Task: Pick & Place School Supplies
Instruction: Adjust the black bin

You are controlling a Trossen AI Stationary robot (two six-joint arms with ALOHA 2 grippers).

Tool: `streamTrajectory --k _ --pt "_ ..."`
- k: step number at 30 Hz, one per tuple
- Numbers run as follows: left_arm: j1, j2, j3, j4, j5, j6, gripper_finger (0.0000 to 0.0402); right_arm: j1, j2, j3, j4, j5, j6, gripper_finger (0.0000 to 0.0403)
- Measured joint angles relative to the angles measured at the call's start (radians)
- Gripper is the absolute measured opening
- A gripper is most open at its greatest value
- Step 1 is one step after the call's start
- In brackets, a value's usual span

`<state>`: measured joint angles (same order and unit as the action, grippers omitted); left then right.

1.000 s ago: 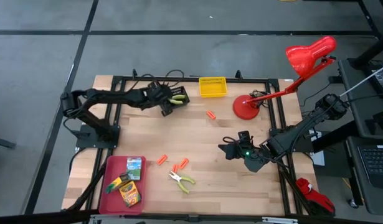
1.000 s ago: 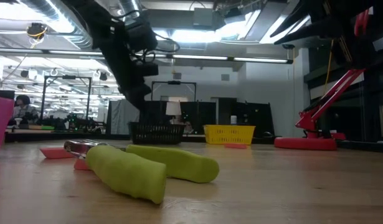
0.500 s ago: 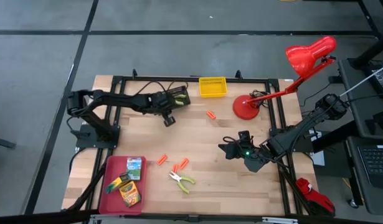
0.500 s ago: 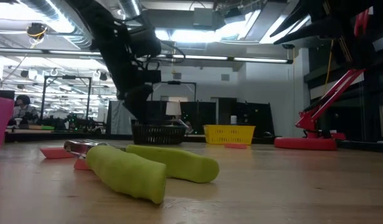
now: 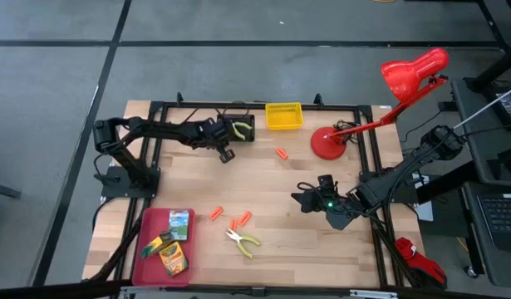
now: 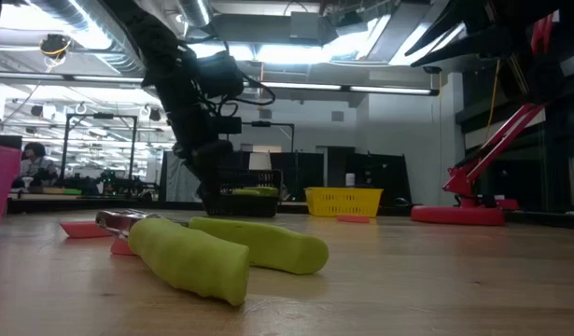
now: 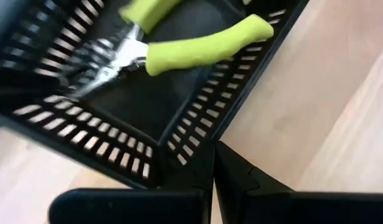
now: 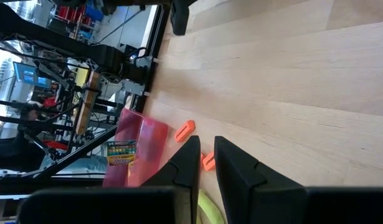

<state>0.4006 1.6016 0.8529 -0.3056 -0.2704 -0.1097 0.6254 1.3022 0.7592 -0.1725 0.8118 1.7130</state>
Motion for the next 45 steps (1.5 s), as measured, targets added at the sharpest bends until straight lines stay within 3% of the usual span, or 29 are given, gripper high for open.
streamTrajectory --k 15,22,29,36,45 --pt "0.003 0.000 0.065 -0.064 -0.008 0.021 0.0002 0.000 0.000 0.000 -0.008 0.006 0.008 0.0052" --pt "0.043 0.002 0.046 0.030 0.011 0.026 0.0002 0.000 0.000 0.000 -0.011 0.008 0.008 0.0052" --pt "0.082 0.002 0.045 0.014 0.028 0.032 0.0002 0.000 0.000 0.000 -0.016 0.007 0.014 0.0052" --pt "0.035 -0.030 0.045 -0.090 0.030 0.026 0.0002 0.000 0.000 0.000 -0.019 0.005 0.033 0.0052" --pt "0.033 -0.007 0.038 -0.012 0.032 0.051 0.0002 0.000 0.000 0.000 -0.026 0.008 0.033 0.0052"
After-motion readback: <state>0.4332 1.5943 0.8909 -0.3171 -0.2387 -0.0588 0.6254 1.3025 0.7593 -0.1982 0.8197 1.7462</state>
